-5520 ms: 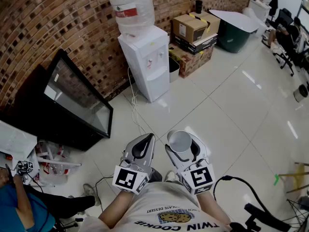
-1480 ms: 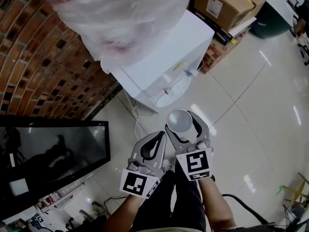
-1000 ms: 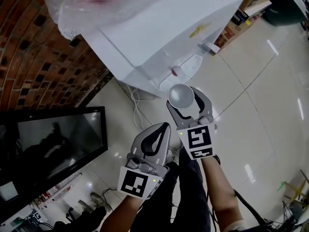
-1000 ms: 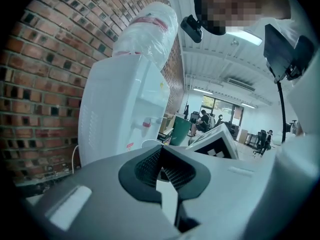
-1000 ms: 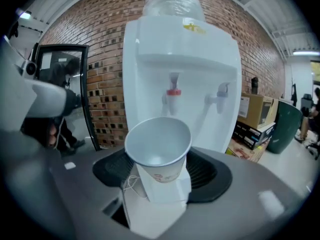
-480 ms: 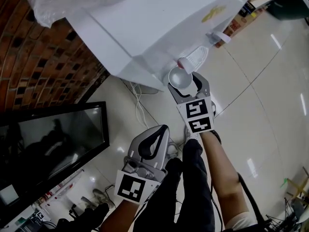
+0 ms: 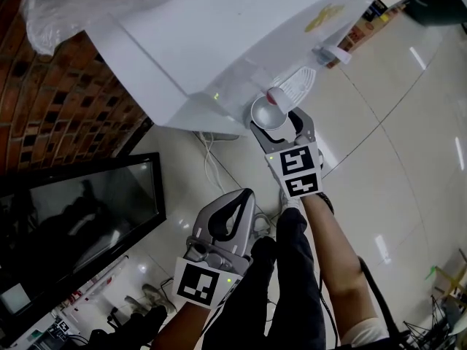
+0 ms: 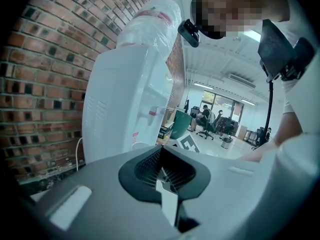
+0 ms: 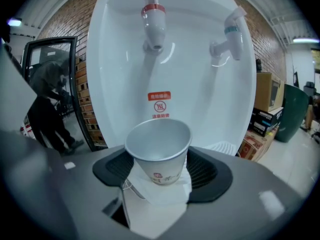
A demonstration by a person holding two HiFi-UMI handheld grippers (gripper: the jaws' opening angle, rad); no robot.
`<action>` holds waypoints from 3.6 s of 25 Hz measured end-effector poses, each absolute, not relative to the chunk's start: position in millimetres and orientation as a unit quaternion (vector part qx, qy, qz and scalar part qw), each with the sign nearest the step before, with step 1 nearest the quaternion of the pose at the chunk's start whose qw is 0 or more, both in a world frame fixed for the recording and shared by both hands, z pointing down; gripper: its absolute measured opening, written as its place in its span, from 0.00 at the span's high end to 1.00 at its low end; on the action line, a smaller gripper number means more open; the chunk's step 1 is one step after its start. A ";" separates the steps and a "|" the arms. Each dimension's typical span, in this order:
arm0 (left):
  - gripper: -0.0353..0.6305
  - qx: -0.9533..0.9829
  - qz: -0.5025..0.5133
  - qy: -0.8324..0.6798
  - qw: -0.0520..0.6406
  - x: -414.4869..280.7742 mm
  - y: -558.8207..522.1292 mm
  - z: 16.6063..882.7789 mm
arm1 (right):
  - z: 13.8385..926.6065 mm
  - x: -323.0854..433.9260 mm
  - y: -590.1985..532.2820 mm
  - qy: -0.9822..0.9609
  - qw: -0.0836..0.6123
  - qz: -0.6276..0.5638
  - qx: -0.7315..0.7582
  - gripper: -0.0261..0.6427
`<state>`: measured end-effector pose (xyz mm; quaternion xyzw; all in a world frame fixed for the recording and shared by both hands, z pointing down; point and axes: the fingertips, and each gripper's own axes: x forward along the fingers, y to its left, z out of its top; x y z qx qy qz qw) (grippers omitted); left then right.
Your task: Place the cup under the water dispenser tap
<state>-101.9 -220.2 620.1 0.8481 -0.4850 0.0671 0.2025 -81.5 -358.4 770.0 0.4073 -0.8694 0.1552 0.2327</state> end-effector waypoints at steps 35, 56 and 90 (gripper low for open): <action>0.96 0.832 -0.007 -0.532 0.154 -112.2 -211.1 485.2 | 543.8 -72.4 -253.5 -0.886 0.195 0.094 0.410 0.63; 0.96 0.862 -0.065 -0.492 0.107 -102.9 -123.6 358.1 | 363.7 -79.1 -145.4 -0.900 0.148 0.001 0.409 0.93; 0.96 0.878 -0.050 -0.472 0.067 9.4 78.0 316.7 | 341.4 42.4 88.7 -0.912 0.103 0.033 0.395 0.95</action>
